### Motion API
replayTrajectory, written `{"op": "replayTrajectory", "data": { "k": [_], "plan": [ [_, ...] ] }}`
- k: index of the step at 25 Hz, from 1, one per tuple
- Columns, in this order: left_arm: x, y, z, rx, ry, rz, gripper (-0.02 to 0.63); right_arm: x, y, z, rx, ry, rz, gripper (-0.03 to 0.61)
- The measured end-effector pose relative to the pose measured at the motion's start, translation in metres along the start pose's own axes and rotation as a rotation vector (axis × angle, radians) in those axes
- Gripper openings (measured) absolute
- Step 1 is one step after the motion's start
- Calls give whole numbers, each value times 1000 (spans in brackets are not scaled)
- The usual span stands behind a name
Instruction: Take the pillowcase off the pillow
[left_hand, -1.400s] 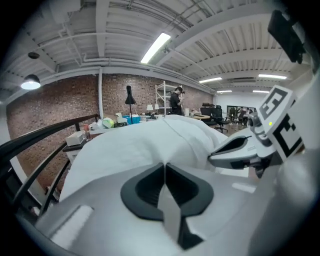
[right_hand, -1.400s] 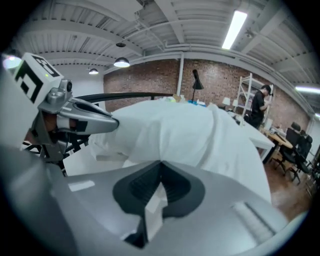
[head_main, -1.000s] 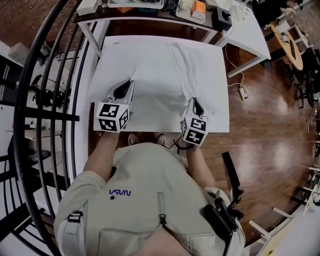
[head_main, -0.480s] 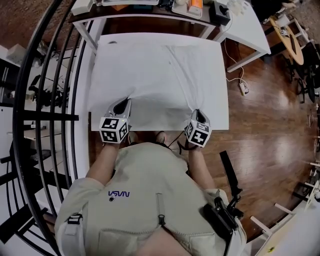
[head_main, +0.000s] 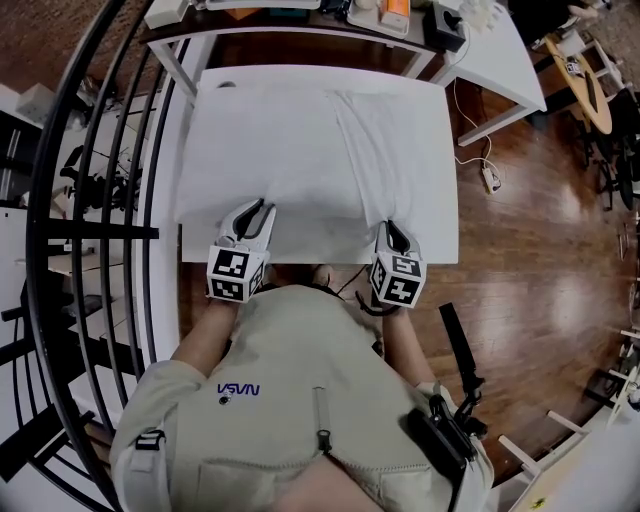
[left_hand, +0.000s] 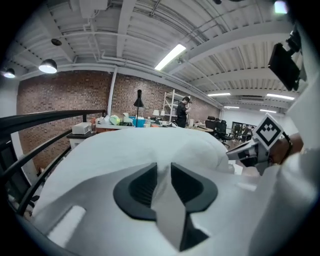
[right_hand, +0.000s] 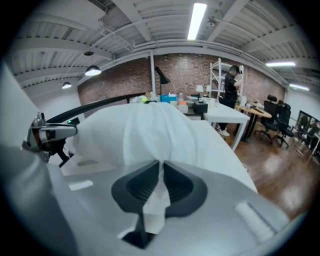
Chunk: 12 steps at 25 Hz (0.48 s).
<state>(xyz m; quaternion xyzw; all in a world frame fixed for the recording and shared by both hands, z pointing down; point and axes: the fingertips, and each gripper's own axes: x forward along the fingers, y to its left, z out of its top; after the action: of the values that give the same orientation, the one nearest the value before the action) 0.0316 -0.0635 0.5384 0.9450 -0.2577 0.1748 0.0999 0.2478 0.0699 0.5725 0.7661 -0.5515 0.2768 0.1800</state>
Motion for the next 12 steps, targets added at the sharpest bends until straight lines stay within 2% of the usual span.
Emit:
{"op": "replayTrajectory", "data": {
  "k": [5, 12],
  "plan": [
    [-7, -24, 31, 64, -51, -86, 106, -16, 23, 38, -54, -97, 57, 34],
    [11, -18, 61, 92, -64, -134, 175, -15, 42, 84, -91, -181, 95, 48]
  ]
}}
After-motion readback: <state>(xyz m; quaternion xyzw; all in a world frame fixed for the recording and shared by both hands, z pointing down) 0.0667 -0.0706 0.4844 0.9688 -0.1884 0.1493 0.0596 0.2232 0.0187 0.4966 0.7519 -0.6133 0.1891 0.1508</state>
